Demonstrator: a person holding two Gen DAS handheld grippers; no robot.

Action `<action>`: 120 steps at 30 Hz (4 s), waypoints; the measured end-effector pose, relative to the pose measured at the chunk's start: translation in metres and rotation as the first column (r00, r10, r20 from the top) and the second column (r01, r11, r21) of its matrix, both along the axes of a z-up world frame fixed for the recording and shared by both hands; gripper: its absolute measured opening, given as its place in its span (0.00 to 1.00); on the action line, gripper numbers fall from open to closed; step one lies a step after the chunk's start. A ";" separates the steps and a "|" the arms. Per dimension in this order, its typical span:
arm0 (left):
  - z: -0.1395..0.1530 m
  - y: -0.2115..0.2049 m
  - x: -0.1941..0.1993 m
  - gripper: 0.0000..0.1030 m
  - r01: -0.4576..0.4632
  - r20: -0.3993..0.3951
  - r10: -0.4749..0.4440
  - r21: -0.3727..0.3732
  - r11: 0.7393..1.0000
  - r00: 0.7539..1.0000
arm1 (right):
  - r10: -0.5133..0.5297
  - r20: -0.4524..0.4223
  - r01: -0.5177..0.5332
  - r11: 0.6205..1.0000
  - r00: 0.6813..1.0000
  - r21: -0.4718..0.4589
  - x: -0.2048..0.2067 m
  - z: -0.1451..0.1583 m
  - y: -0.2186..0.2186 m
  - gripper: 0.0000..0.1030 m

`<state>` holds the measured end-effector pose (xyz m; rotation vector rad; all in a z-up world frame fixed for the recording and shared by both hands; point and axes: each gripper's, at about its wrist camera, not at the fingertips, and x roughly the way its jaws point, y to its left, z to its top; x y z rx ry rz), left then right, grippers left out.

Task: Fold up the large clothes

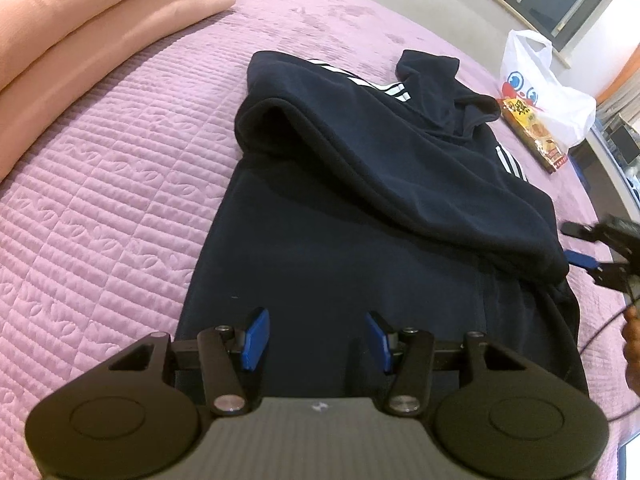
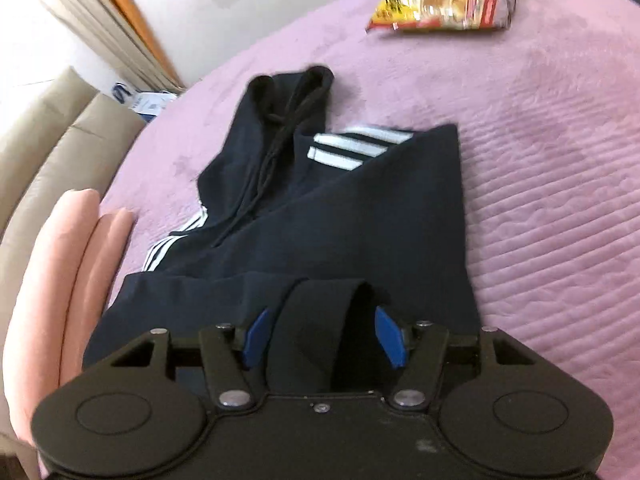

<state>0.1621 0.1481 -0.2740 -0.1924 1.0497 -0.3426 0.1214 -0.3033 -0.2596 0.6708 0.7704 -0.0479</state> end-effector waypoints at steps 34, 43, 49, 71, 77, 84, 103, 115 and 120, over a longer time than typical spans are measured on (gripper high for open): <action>-0.023 -0.113 0.151 0.09 0.146 0.065 -0.158 0.159 0.976 0.985 | -0.121 -0.092 0.070 0.900 0.988 -0.430 0.020 -0.015 -0.007 0.04; 0.025 -0.121 0.143 0.18 0.187 0.208 -0.196 0.062 0.980 0.958 | -0.051 -0.057 0.029 0.939 0.997 -0.344 0.012 0.013 -0.022 0.10; 0.007 -0.163 0.161 0.21 0.239 0.209 -0.244 0.050 0.970 0.947 | 0.042 0.207 0.043 0.919 0.978 -0.391 0.039 0.069 -0.017 0.47; 0.041 -0.187 0.214 0.39 0.273 0.345 -0.244 -0.037 0.961 0.906 | -0.067 0.149 0.108 0.953 0.986 -0.284 0.264 0.017 -0.071 0.16; 0.042 -0.279 0.330 0.48 0.279 0.277 -0.281 0.048 0.959 0.919 | -0.103 0.204 0.149 0.963 0.974 -0.224 0.261 -0.010 -0.074 0.16; 0.032 -0.337 0.383 0.50 0.288 0.268 -0.339 0.212 0.934 0.902 | -0.140 0.321 0.181 0.978 0.937 -0.102 0.243 -0.040 -0.089 0.08; 0.004 -0.199 0.377 0.09 0.231 0.277 -0.332 0.341 0.911 0.902 | -0.127 0.329 0.186 0.971 0.936 -0.153 0.244 -0.038 -0.082 0.07; 0.054 -0.153 0.363 0.47 0.499 0.213 -0.557 0.269 0.823 0.803 | 0.087 0.319 0.007 0.959 0.944 -0.283 0.185 0.040 -0.085 0.76; 0.040 -0.198 0.415 0.53 0.362 0.233 -0.370 0.077 0.929 0.899 | 0.040 0.219 0.024 0.960 0.975 -0.279 0.269 0.036 -0.085 0.79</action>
